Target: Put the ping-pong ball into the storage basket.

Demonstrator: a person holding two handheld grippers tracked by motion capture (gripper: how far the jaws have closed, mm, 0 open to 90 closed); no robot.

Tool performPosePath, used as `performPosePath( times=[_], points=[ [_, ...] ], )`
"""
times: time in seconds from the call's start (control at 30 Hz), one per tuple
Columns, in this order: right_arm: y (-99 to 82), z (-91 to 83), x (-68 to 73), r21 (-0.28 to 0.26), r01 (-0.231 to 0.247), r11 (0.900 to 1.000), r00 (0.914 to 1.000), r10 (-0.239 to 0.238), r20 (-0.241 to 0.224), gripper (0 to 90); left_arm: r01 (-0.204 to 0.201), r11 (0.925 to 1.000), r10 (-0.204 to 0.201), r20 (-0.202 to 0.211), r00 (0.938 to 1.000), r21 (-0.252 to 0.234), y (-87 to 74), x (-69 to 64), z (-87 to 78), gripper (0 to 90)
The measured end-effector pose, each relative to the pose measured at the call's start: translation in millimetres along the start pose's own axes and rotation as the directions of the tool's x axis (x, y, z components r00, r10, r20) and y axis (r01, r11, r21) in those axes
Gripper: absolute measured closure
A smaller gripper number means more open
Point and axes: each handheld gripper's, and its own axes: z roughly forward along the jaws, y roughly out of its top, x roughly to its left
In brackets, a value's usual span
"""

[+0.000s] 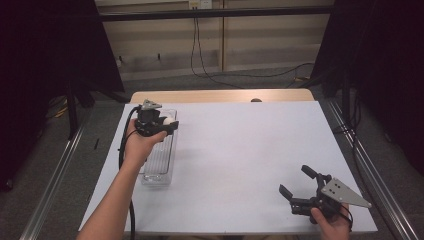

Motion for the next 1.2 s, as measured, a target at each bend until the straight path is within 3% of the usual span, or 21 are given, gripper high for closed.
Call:
performPosePath(
  times=[0.2, 0.3, 0.4, 0.53, 0.6, 0.7, 0.83, 0.87, 1.2],
  points=[
    [0.0, 0.0, -0.3, -0.002, -0.001, 1.0000, 1.0000, 0.001, 0.002, 1.1, -0.010, 0.9999, 0.010, -0.005, 0.9999, 0.010, -0.9, 3.2, -2.0, 51.1],
    [0.2, -0.3, -0.3, 0.000, -0.003, 1.0000, 1.0000, 0.003, 0.000, 1.1, 0.008, 1.0000, -0.008, -0.008, 0.9999, -0.004, -1.6, 3.8, -2.1, 51.1],
    [0.1, -0.3, -0.2, 0.000, -0.005, 1.0000, 1.0000, 0.005, 0.001, 1.1, -0.007, 1.0000, 0.007, -0.004, 1.0000, 0.006, -1.7, 6.0, -3.6, 51.1],
    [0.2, -0.3, -0.3, -0.001, -0.004, 1.0000, 1.0000, 0.004, 0.001, 1.1, 0.008, 1.0000, -0.008, -0.014, 0.9999, -0.004, -2.1, 6.9, -4.3, 51.1],
    [0.3, -0.3, -0.2, -0.001, -0.004, 1.0000, 1.0000, 0.004, 0.000, 1.1, -0.009, 0.9999, 0.009, -0.014, 0.9999, 0.006, -2.3, 8.4, -5.5, 51.1],
    [0.2, 0.0, -0.3, -0.004, -0.004, 1.0000, 1.0000, 0.004, 0.003, 1.1, 0.009, 1.0000, -0.009, -0.021, 0.9997, -0.002, -3.3, 8.2, -5.3, 51.1],
    [0.3, -0.5, -0.1, 0.000, -0.006, 1.0000, 1.0000, 0.006, 0.001, 1.1, -0.006, 0.9999, 0.006, -0.020, 0.9998, 0.009, -4.6, 11.2, -6.5, 51.1],
    [0.3, -0.4, 0.0, 0.000, -0.006, 1.0000, 1.0000, 0.006, 0.000, 1.1, 0.010, 0.9999, -0.010, -0.026, 0.9996, -0.004, -5.1, 10.7, -6.1, 51.1],
    [0.1, 0.1, 0.0, -0.002, 0.002, 1.0000, 1.0000, -0.002, 0.002, 1.1, 0.015, 0.9999, -0.015, -0.034, 0.9993, -0.001, -8.9, 16.5, -9.1, 51.1]
  ],
)
